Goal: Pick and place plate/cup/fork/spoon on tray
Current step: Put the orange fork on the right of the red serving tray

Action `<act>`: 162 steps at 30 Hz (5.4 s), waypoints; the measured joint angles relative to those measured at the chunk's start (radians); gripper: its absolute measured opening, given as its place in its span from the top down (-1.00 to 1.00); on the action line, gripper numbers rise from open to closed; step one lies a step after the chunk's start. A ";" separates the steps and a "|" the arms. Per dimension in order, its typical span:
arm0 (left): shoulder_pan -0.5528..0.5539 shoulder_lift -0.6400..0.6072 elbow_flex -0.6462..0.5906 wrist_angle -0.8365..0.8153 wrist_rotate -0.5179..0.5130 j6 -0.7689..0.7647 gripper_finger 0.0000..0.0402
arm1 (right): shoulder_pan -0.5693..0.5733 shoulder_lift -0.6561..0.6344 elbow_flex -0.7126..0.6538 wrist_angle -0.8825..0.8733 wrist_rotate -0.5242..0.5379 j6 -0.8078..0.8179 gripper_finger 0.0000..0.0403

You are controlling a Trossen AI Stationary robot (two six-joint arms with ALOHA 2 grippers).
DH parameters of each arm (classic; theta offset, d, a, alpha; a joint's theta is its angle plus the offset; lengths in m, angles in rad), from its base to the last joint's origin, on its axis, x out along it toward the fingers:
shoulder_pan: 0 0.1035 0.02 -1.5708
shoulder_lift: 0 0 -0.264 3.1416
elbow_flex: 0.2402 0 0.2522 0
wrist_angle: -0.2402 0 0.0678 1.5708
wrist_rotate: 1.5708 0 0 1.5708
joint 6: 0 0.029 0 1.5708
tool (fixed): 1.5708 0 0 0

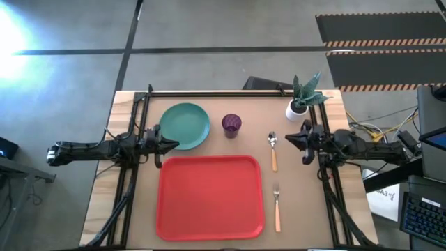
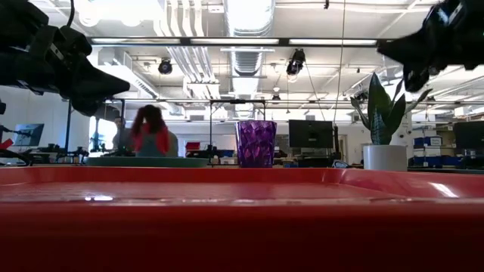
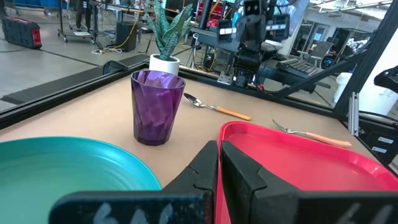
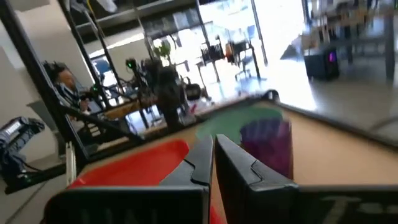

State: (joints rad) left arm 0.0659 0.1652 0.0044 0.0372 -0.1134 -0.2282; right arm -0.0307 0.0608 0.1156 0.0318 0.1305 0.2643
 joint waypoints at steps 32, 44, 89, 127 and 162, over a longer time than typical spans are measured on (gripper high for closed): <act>0.000 0.000 0.000 0.000 0.000 0.000 1.00 | 0.000 0.258 0.036 -0.050 0.103 0.449 0.96; 0.000 0.000 0.000 0.000 0.000 0.000 1.00 | 0.000 0.313 0.036 -0.049 0.075 0.249 0.96; 0.000 0.012 0.000 0.004 0.000 0.000 1.00 | 0.174 1.603 1.196 -1.034 -0.115 0.145 0.29; 0.000 0.010 0.000 0.007 0.000 0.000 1.00 | 0.698 1.541 1.189 -1.172 -0.165 1.216 0.18; 0.000 0.017 0.000 0.007 0.000 0.000 1.00 | 0.712 1.837 1.189 -1.028 -0.074 1.781 0.23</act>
State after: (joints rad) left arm 0.0662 0.1825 0.0044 0.0441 -0.1131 -0.2283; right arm 0.6811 1.8977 1.3048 -0.9961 0.0565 2.0449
